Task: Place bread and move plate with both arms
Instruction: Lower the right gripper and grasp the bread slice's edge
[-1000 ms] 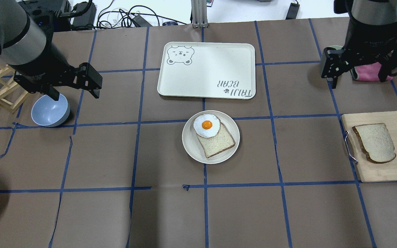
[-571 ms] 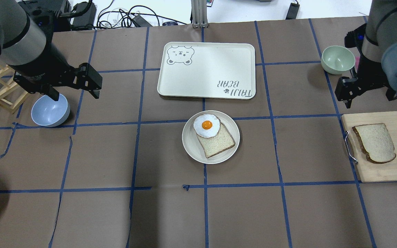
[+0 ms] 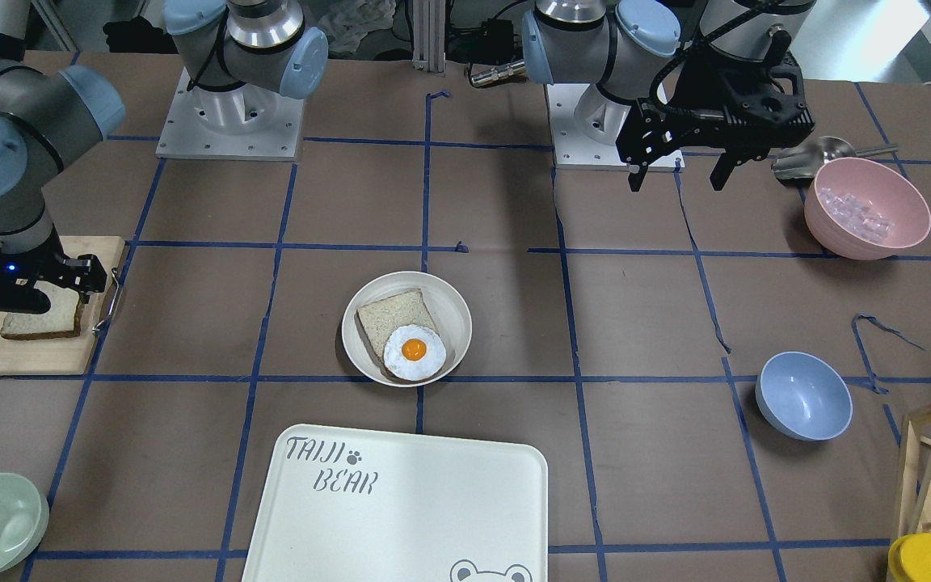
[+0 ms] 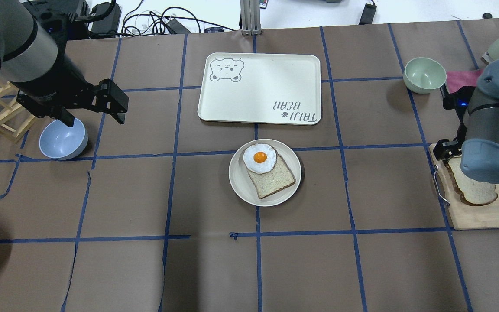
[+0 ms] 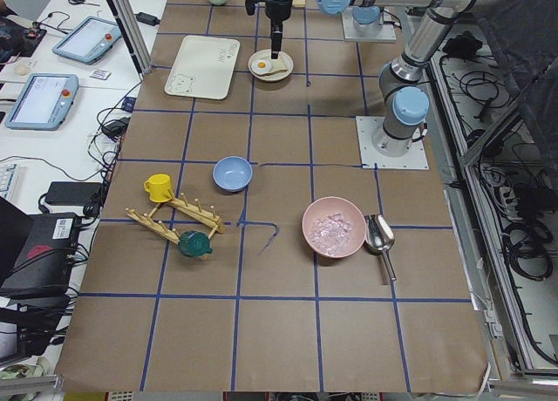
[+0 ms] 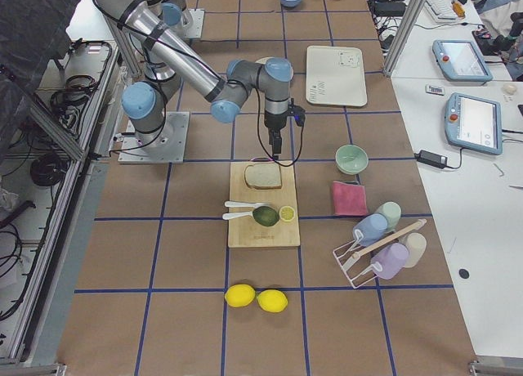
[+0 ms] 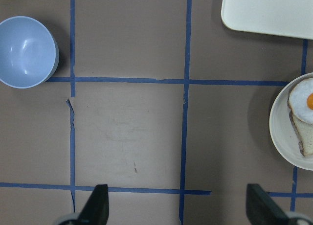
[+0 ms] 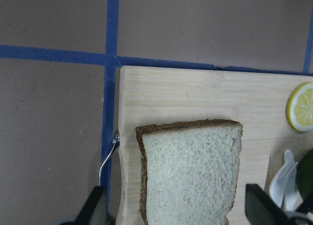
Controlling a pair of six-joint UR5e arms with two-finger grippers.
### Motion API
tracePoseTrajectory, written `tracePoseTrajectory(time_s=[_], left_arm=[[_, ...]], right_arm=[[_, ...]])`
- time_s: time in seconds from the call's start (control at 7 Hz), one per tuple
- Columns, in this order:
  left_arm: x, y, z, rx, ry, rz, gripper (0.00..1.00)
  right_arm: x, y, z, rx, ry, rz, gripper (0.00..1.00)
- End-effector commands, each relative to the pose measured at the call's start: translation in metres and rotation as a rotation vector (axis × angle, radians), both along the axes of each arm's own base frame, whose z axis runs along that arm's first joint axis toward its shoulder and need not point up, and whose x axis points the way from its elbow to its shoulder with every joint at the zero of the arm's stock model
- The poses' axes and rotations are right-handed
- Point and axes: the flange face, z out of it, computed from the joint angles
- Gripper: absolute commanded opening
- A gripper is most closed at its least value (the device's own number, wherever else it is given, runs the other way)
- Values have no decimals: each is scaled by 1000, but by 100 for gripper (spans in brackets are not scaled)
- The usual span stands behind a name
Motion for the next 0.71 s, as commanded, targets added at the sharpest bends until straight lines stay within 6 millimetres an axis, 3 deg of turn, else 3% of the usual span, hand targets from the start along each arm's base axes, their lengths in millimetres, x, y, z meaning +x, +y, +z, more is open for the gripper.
tracePoseTrajectory(time_s=[0.0,0.57], left_arm=[[0,1,2,-3,-1,0,100],[0,1,1,-1,-3,0,100]], right_arm=[[-6,0,-21,30,-18,2,77],[-9,11,-41,81,-39,-9,61]])
